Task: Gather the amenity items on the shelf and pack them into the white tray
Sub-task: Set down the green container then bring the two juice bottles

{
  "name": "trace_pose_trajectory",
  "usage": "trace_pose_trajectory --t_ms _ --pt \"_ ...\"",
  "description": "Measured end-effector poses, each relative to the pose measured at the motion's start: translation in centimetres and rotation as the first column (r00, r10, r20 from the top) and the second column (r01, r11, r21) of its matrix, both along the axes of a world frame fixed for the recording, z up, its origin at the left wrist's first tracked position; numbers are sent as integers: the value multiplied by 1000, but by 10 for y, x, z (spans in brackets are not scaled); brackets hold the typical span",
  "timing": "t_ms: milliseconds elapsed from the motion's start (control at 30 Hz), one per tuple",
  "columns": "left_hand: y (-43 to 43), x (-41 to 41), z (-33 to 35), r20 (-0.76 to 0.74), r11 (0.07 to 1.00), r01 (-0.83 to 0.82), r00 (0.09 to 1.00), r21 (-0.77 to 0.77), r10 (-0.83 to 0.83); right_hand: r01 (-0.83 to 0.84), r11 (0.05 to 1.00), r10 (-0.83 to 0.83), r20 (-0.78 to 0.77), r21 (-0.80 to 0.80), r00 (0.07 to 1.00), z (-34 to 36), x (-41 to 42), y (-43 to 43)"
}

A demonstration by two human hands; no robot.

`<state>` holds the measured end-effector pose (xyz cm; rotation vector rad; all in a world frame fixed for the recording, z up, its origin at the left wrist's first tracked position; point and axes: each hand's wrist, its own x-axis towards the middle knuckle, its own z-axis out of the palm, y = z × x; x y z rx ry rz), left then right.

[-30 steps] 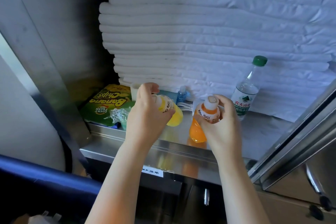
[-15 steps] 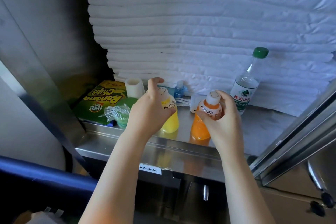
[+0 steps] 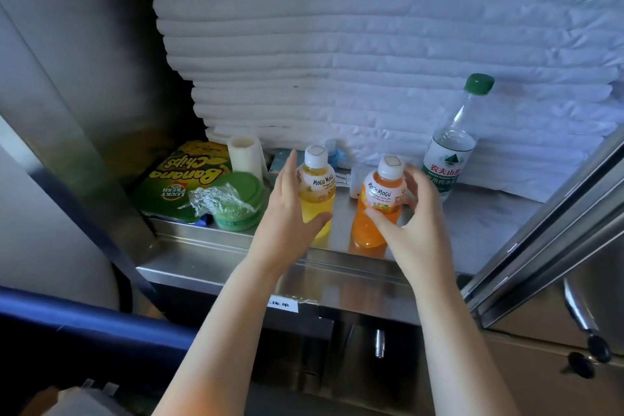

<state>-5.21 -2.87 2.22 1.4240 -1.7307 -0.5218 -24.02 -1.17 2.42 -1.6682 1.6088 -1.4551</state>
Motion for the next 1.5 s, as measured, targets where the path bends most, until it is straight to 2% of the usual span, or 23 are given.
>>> trace_pose_trajectory --t_ms 133,333,567,733,800,900,1033,1133,1267,1500 --pt "16 -10 -34 -123 988 -121 983 97 133 45 998 -45 -16 41 999 -20 -3 7" --pt "8 -7 -51 -142 974 -204 966 102 217 94 993 -88 -79 75 993 -34 2 7" --pt "-2 15 -52 -111 988 -82 989 128 96 69 994 -68 -23 79 997 -38 2 3" --pt "-4 18 -49 -91 987 -51 994 153 66 22 993 -32 91 112 995 -39 2 1" --pt "3 8 -48 -52 992 -92 994 90 97 8 994 -21 113 113 993 -38 3 0" --pt "17 -17 -43 43 970 -198 978 -140 206 -13 993 -5 152 116 988 -38 2 -2" --pt "13 -30 -26 11 892 -336 935 -302 356 -42 993 20 196 112 980 -39 1 -2" --pt "2 -29 -14 7 887 -366 923 -283 384 -51 992 25 218 114 976 -39 0 -2" --pt "-3 -23 -14 97 881 -371 905 -294 413 -40 992 15 205 121 979 -39 0 -2" --pt "-26 0 -4 86 897 -386 908 -215 411 -60 990 35 190 128 981 -38 3 -8"
